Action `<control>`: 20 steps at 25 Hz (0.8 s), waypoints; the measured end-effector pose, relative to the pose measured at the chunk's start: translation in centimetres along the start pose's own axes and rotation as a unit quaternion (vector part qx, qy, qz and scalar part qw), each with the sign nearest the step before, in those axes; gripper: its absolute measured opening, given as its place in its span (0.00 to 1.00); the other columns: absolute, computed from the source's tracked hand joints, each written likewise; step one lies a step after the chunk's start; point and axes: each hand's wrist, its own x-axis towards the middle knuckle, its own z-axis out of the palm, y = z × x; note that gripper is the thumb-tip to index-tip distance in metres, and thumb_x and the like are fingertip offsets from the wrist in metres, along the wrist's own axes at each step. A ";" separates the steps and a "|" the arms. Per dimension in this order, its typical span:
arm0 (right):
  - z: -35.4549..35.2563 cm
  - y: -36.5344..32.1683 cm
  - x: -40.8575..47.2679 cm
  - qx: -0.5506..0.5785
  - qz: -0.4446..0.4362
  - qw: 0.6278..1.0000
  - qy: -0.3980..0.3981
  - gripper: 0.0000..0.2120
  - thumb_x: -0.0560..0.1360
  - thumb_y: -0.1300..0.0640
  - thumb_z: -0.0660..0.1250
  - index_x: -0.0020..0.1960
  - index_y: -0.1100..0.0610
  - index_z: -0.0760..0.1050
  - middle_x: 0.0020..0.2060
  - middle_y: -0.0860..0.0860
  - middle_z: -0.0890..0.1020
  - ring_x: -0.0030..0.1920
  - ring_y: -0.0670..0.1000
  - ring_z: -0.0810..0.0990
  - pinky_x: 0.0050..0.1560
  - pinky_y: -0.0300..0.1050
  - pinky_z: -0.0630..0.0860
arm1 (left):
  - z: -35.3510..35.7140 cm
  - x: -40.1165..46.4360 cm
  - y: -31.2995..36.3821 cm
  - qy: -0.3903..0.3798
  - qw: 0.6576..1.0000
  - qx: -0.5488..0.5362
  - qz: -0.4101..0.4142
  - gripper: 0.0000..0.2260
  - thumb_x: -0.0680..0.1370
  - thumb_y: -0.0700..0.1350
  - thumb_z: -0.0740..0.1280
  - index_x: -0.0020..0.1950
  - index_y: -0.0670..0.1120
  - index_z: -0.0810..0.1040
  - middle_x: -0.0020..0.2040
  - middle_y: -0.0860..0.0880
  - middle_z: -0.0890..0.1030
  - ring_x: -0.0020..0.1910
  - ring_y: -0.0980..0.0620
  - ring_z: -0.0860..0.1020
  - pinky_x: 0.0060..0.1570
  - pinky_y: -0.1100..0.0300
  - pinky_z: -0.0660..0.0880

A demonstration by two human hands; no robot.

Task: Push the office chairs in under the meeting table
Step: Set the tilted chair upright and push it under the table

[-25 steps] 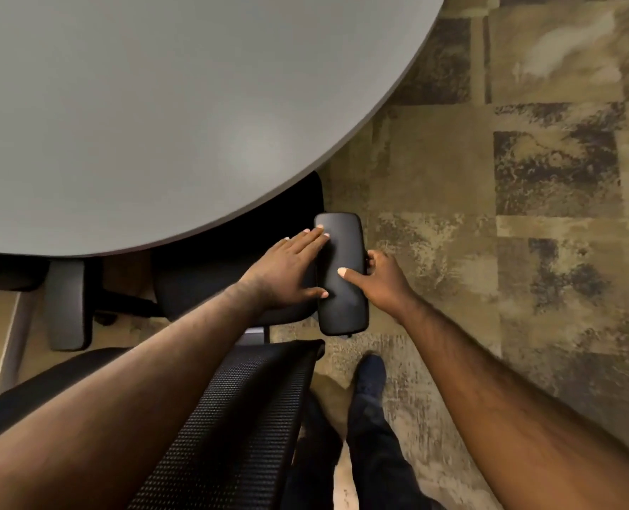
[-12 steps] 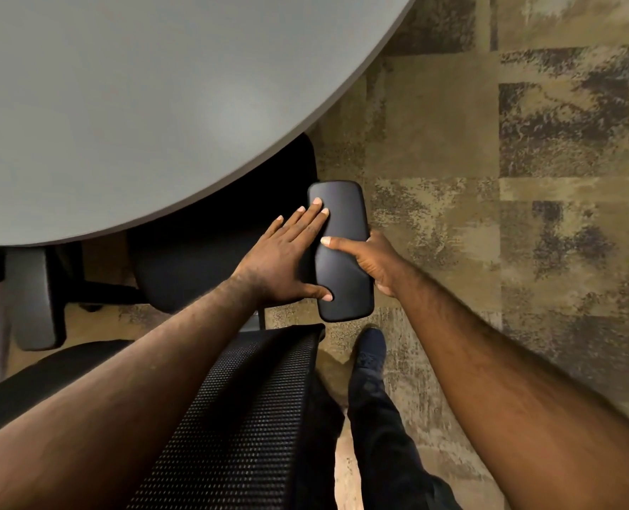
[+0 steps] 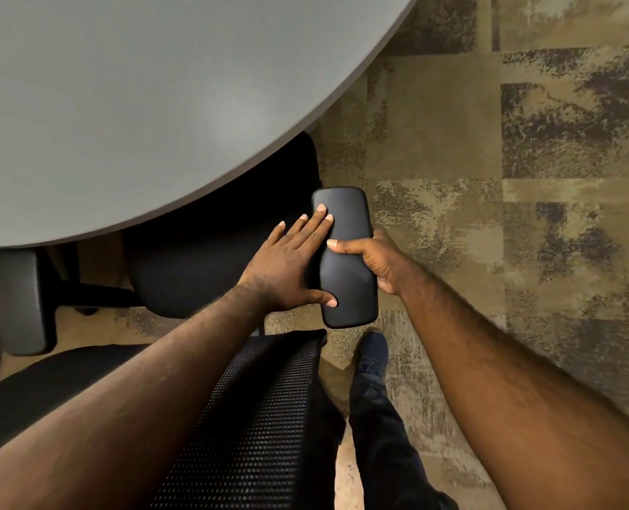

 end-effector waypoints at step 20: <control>-1.3 -2.3 -4.1 -0.366 -0.158 0.912 0.098 0.44 0.68 0.47 0.75 0.76 0.56 0.55 0.74 0.56 0.59 0.70 0.59 0.65 0.67 0.58 0.68 | -2.9 -3.1 0.6 0.001 0.999 0.046 -0.028 0.55 0.65 0.76 0.62 0.78 0.51 0.35 0.77 0.55 0.34 0.77 0.52 0.39 0.75 0.46 0.38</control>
